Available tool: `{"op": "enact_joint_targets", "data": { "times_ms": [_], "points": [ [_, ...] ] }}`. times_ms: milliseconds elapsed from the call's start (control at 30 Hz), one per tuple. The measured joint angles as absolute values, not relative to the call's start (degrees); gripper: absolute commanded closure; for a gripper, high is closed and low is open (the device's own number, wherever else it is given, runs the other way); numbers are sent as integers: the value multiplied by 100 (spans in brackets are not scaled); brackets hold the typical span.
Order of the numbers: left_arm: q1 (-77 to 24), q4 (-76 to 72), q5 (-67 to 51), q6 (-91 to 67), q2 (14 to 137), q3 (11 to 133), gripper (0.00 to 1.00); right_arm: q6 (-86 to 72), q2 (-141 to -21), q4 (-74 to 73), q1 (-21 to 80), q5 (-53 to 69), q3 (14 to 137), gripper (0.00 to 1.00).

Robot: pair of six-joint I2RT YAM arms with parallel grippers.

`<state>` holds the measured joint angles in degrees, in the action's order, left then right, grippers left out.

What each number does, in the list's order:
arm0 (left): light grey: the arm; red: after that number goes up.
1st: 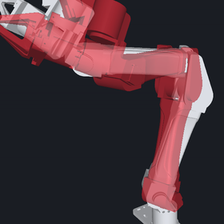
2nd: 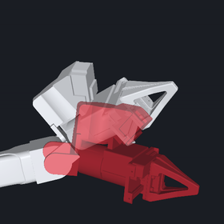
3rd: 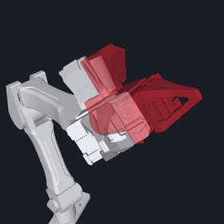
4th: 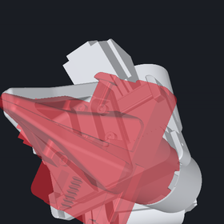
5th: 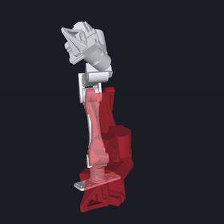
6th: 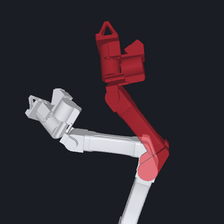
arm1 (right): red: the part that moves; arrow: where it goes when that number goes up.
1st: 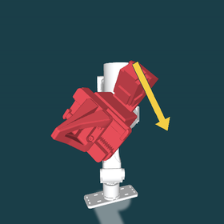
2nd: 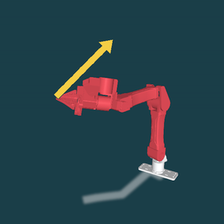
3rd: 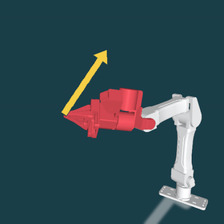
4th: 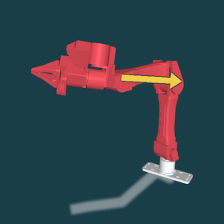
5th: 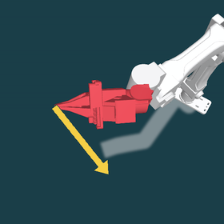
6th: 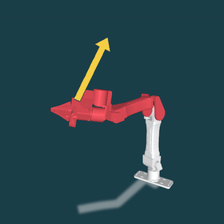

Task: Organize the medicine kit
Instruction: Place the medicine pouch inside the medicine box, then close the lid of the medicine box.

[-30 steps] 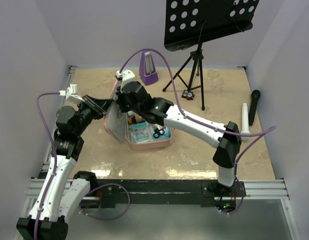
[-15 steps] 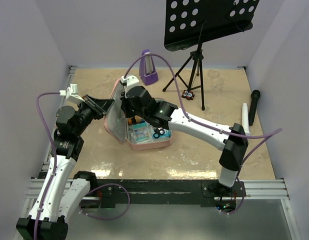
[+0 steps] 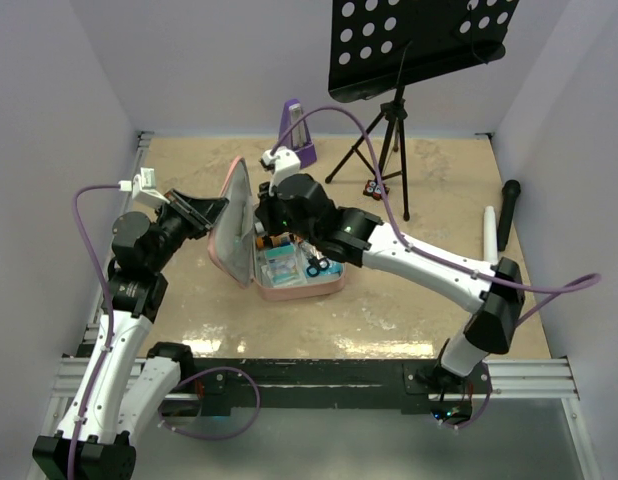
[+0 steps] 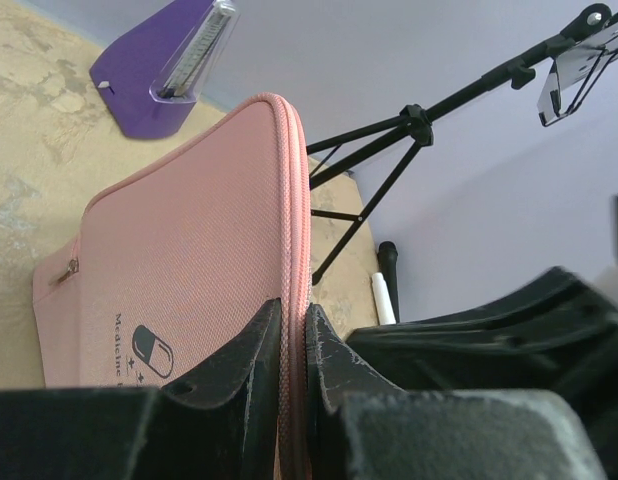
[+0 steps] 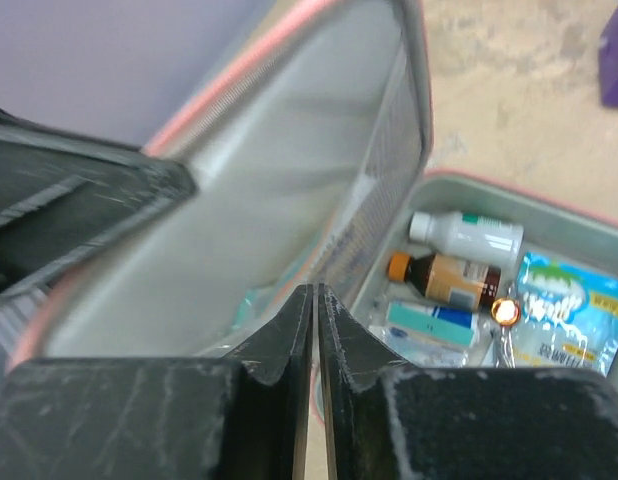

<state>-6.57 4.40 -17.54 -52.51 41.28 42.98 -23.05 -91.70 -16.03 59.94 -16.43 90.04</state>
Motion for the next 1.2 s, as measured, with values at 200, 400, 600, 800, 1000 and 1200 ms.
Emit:
{"op": "enact_joint_targets", "data": {
  "times_ms": [200,400,600,800,1000,1200],
  "points": [
    [-657,445,-1754,-5251,4117,4298,100,-2307,-9957,-1695,5994,-1511,9100,91],
    [-657,486,-1754,-5295,4064,4298,100,-2307,-10394,-1708,5999,-1313,9461,91],
    [-657,519,-1754,-5317,4042,4298,100,-2303,-10565,-1675,6001,-1221,9636,86],
    [-657,519,-1754,-5343,4053,4305,100,-2331,-9883,-1678,6001,-1570,8864,56],
    [-657,569,-1754,-5306,4112,4403,100,-2445,-8250,-1627,5990,-2198,7811,49],
    [-657,882,-1732,-5179,4121,4563,100,-2827,-7832,-1496,5730,-2672,6702,40]
  ]
}}
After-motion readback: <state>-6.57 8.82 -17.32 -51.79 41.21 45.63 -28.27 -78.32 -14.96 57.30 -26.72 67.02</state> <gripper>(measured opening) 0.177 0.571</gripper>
